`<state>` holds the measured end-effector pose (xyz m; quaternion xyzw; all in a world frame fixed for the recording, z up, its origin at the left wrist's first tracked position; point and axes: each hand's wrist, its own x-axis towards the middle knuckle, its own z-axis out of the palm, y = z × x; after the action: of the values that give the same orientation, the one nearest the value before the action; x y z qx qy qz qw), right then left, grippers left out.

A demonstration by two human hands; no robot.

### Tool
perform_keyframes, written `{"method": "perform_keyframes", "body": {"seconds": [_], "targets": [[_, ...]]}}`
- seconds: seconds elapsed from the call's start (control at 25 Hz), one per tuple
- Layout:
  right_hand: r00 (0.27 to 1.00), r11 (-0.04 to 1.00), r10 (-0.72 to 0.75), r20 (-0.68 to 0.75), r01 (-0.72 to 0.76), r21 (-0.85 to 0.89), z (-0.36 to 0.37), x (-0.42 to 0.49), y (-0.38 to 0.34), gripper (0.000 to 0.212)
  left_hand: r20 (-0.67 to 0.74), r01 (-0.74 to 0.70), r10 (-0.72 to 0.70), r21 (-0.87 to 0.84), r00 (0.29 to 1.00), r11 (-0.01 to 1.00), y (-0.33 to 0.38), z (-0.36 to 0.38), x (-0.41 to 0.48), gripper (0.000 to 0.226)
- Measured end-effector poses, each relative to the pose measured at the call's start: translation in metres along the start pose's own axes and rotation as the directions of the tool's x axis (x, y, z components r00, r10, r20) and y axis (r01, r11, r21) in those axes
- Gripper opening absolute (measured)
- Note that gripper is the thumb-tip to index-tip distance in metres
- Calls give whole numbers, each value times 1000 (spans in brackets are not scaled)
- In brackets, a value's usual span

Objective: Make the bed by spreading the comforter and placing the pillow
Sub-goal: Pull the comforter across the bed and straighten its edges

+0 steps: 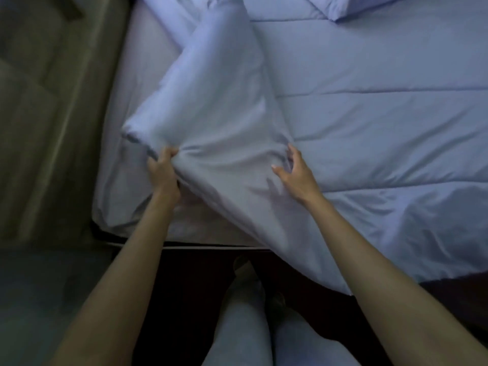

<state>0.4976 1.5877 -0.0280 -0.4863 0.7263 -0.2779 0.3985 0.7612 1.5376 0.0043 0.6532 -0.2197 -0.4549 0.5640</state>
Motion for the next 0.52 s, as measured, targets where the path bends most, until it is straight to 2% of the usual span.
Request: {"method": "perform_keyframes", "body": {"seconds": [0.04,0.16,0.28,0.32,0.4,0.52], "targets": [[998,999,-34,45,34,-8,13,-11,-5,75,-85,-10,11,8,996,1000,-8,-37,-9,12],[971,985,-149,187,163,-60,56,-44,-13,68,-271,-63,60,-2,961,998,-37,-128,-42,49],[885,938,-198,421,296,-181,100,-76,-14,66,-480,-70,105,91,871,993,-66,-200,-94,47],[846,921,-176,503,322,-220,112,-85,-13,65,-529,-35,110,149,841,988,-82,-220,-108,45],[783,885,-140,606,374,-279,128,-97,-8,66,-554,72,77,243,829,967,-111,-244,-129,45],[782,842,-114,613,404,-358,132,-100,-4,64,-559,236,-98,179,823,955,-134,-247,-123,49]]}}
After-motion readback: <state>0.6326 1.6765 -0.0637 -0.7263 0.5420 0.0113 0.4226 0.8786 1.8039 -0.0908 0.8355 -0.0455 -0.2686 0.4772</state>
